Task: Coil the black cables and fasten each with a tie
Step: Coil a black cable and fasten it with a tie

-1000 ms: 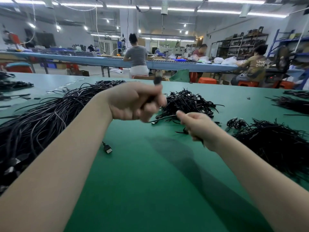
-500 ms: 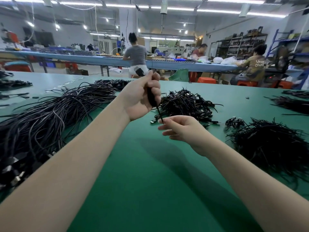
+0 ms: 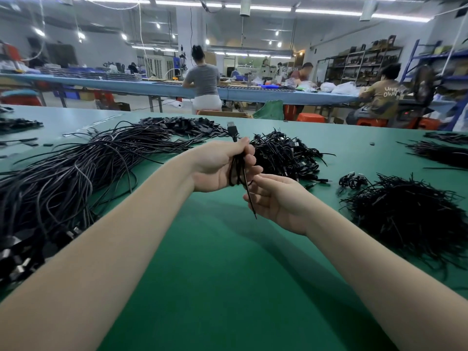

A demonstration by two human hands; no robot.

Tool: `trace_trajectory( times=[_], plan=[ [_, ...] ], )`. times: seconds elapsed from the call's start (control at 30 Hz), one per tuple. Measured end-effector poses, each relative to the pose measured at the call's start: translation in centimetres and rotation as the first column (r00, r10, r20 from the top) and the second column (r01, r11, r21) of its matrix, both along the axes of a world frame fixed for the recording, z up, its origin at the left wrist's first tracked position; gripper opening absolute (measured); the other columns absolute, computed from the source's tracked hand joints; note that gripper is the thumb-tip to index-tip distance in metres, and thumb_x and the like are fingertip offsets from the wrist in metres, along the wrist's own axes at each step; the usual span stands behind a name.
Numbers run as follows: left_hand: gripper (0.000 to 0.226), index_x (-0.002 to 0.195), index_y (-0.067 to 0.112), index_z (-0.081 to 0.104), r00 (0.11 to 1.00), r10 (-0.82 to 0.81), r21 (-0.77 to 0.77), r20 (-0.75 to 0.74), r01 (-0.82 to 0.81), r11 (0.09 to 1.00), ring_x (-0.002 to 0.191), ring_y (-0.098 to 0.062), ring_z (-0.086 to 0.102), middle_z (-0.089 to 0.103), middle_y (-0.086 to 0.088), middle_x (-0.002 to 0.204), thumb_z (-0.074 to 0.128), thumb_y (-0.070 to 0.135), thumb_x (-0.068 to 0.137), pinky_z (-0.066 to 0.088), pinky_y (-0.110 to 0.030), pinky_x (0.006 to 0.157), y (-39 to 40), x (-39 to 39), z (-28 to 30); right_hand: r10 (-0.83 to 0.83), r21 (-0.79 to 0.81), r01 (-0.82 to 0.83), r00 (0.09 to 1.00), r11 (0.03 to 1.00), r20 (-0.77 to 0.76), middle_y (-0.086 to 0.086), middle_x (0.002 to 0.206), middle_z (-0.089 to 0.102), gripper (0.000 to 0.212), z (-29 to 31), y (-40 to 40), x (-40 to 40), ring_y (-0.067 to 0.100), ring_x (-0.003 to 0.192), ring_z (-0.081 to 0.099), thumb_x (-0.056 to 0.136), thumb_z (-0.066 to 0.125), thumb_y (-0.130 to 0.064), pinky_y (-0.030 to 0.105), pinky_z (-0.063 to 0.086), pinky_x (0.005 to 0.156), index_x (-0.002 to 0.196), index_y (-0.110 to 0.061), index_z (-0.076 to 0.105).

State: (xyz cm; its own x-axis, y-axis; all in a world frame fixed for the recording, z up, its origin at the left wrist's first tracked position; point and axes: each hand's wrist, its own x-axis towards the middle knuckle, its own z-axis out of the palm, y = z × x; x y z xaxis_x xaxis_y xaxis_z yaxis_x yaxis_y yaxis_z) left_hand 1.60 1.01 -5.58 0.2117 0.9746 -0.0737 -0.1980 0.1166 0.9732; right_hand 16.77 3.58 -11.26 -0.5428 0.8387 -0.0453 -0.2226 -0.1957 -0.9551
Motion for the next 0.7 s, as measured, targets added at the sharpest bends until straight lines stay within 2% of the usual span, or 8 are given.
trace_trajectory(
  times=[0.1, 0.2, 0.33, 0.43, 0.53, 0.6, 0.67, 0.7],
  plan=[
    [0.035, 0.076, 0.02, 0.049, 0.998, -0.037, -0.042, 0.059, 0.04, 0.998, 0.058, -0.01, 0.059, 0.049, 0.009, 0.055, 0.035, 0.038, 0.102, 0.054, -0.02, 0.062, 0.0, 0.0, -0.6, 0.061, -0.025, -0.06, 0.997, 0.998, 0.05, -0.001, 0.07, 0.067, 0.016, 0.0, -0.3, -0.4, 0.019, 0.071, 0.065, 0.099, 0.051, -0.021, 0.028, 0.054, 0.064, 0.09, -0.013, 0.062],
    [0.034, 0.076, 0.018, 0.05, 0.997, -0.047, -0.045, 0.056, 0.05, 0.998, 0.06, -0.01, 0.06, 0.051, 0.007, 0.058, 0.037, 0.036, 0.102, 0.053, -0.019, 0.059, 0.1, 0.3, -0.8, 0.006, 0.016, -0.007, 0.998, 1.0, 0.07, -0.006, 0.059, 0.063, 0.019, -0.1, -0.4, -0.5, 0.017, 0.071, 0.066, 0.098, 0.051, -0.016, 0.025, 0.053, 0.063, 0.082, -0.014, 0.059],
    [0.033, 0.08, 0.013, 0.055, 0.986, -0.008, -0.011, -0.164, 0.006, 1.0, 0.066, -0.016, 0.063, 0.059, 0.0, 0.065, 0.041, 0.033, 0.102, 0.056, -0.025, 0.065, 0.1, 0.5, -0.4, -0.088, 0.11, 0.072, 0.985, 0.991, 0.149, -0.007, 0.064, 0.063, 0.023, -0.6, -0.3, -0.8, 0.012, 0.068, 0.066, 0.096, 0.044, -0.005, 0.023, 0.052, 0.064, 0.08, -0.015, 0.056],
    [0.033, 0.084, 0.011, 0.058, 0.953, 0.057, 0.024, -0.297, -0.052, 0.998, 0.062, -0.016, 0.062, 0.059, -0.001, 0.065, 0.044, 0.036, 0.101, 0.052, -0.031, 0.07, 0.0, 0.9, 0.1, -0.093, 0.084, 0.085, 0.991, 0.993, 0.099, -0.004, 0.07, 0.068, 0.015, -0.9, -0.5, -1.2, 0.012, 0.065, 0.067, 0.098, 0.051, -0.016, 0.023, 0.054, 0.062, 0.087, -0.014, 0.061],
    [0.039, 0.08, 0.02, 0.064, 0.799, 0.173, 0.138, -0.576, -0.114, 0.984, 0.08, -0.016, 0.057, 0.063, 0.0, 0.085, 0.041, 0.046, 0.1, 0.042, -0.03, 0.07, 0.0, 0.8, 0.1, -0.127, 0.047, 0.126, 0.991, 0.991, 0.036, -0.007, 0.06, 0.065, 0.018, -1.2, -0.4, -1.1, 0.013, 0.064, 0.062, 0.095, 0.057, -0.025, 0.023, 0.051, 0.062, 0.083, -0.016, 0.065],
    [0.04, 0.08, 0.026, 0.066, 0.767, 0.207, 0.162, -0.607, -0.136, 0.977, 0.099, -0.016, 0.051, 0.059, -0.001, 0.113, 0.04, 0.048, 0.1, 0.035, -0.034, 0.084, 0.3, 0.7, -0.3, -0.131, 0.059, 0.129, 0.99, 0.99, 0.043, -0.008, 0.057, 0.062, 0.018, -1.3, -0.2, -0.7, 0.012, 0.061, 0.059, 0.095, 0.057, -0.025, 0.023, 0.05, 0.062, 0.081, -0.016, 0.066],
    [0.037, 0.083, 0.024, 0.067, 0.859, 0.179, 0.143, -0.48, -0.124, 0.982, 0.115, -0.019, 0.047, 0.055, -0.002, 0.128, 0.042, 0.044, 0.1, 0.03, -0.039, 0.106, 0.2, 1.0, -0.8, -0.11, 0.086, 0.104, 0.992, 0.991, 0.058, -0.006, 0.059, 0.063, 0.018, -1.1, -0.1, -0.2, 0.012, 0.059, 0.062, 0.096, 0.056, -0.025, 0.022, 0.052, 0.06, 0.085, -0.014, 0.065],
    [0.035, 0.084, 0.022, 0.067, 0.898, 0.168, 0.144, -0.407, -0.119, 0.982, 0.121, -0.022, 0.046, 0.057, -0.003, 0.127, 0.042, 0.041, 0.1, 0.026, -0.042, 0.113, 0.3, 1.3, -1.1, -0.098, 0.105, 0.091, 0.993, 0.99, 0.066, -0.003, 0.064, 0.065, 0.02, -1.0, -0.1, -0.1, 0.013, 0.06, 0.064, 0.097, 0.054, -0.028, 0.023, 0.053, 0.06, 0.089, -0.013, 0.064]
  ],
)
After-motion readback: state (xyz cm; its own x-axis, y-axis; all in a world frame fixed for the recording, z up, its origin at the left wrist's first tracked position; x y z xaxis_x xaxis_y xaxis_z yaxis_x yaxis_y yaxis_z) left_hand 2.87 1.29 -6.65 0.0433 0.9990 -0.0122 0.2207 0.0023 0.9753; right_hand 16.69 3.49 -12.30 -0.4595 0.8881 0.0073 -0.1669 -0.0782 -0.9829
